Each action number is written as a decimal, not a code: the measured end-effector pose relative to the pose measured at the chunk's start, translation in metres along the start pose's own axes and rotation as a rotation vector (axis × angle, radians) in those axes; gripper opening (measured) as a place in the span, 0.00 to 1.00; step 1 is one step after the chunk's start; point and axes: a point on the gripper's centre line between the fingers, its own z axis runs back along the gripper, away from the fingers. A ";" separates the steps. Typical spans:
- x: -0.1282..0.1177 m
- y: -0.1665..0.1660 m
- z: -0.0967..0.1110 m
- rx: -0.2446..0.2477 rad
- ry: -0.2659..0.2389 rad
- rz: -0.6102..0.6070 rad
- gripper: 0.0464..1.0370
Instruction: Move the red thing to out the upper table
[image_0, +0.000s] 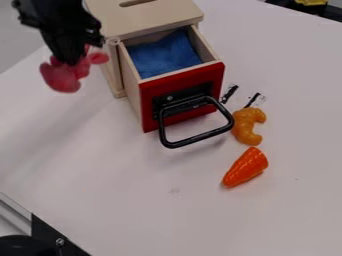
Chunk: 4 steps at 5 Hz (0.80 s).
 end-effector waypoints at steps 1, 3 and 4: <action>-0.014 0.001 -0.027 0.010 0.068 0.026 0.03; -0.026 -0.003 -0.069 0.016 0.137 0.063 0.03; -0.031 -0.004 -0.080 0.012 0.164 0.061 0.05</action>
